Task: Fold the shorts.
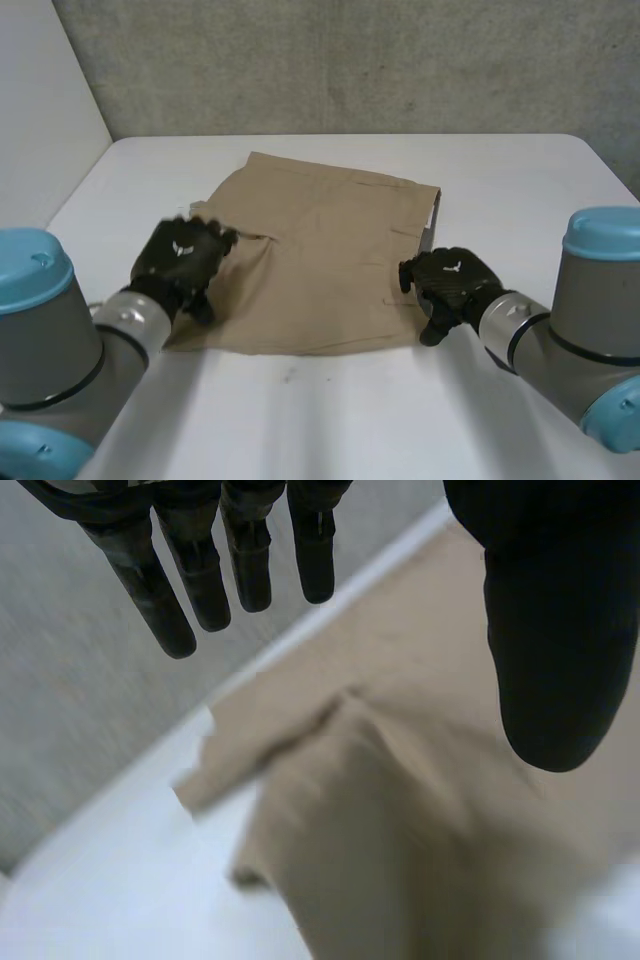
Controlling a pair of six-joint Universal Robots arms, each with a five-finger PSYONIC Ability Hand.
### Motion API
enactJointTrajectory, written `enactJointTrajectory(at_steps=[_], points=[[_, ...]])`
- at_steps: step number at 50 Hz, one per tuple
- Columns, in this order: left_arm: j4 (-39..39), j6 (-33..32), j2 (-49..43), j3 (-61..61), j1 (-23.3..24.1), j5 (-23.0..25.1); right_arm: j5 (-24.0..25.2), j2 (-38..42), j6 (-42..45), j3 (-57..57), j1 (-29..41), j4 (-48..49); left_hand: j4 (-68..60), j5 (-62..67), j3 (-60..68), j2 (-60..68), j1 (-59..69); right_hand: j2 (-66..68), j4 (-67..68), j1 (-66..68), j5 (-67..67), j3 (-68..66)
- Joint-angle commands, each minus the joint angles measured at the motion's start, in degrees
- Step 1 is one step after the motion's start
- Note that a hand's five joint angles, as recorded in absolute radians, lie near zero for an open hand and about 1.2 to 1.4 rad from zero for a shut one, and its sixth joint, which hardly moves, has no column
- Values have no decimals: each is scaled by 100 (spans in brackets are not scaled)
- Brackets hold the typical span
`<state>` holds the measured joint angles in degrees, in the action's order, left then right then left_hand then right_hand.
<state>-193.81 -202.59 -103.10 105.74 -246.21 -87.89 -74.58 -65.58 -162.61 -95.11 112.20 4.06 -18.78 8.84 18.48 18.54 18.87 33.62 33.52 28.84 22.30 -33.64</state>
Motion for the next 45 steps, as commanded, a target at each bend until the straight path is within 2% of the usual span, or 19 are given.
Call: enactJointTrajectory(at_steps=[1, 13, 19, 38, 39, 42, 45], points=[[712, 333, -26, 245, -348, 8, 92, 326, 36, -34, -5, 481, -488, 483, 519, 512, 479, 1262, 1272, 1741, 1394, -1260], [792, 650, -26, 377, -806, 44, 84, 572, 106, 28, 4, 552, -674, 669, 705, 698, 665, 1716, 1726, 2194, 1848, -1714], [783, 650, -26, 420, -832, 52, 75, 564, 106, 36, 4, 543, -674, 669, 705, 698, 665, 4633, 4643, 5112, 4765, -4632], [713, 606, 211, 377, -1052, 52, -277, -51, 106, -271, -58, 456, -623, 618, 654, 647, 614, 4638, 4648, 5116, 4770, -4636], [722, 615, 212, 385, -1043, 52, -277, -60, 115, -280, -58, 455, -623, 618, 654, 647, 614, 4377, 4387, 4856, 4510, -4376], [722, 615, 220, 403, -1026, 61, -224, -60, 115, -350, -58, 464, -640, 635, 671, 664, 631, 2043, 2053, 2522, 2175, -2041], [722, 615, 229, 412, -982, 61, -215, -86, 132, -421, -58, 464, -640, 635, 671, 664, 631, 1182, 1192, 1661, 1314, -1180]])
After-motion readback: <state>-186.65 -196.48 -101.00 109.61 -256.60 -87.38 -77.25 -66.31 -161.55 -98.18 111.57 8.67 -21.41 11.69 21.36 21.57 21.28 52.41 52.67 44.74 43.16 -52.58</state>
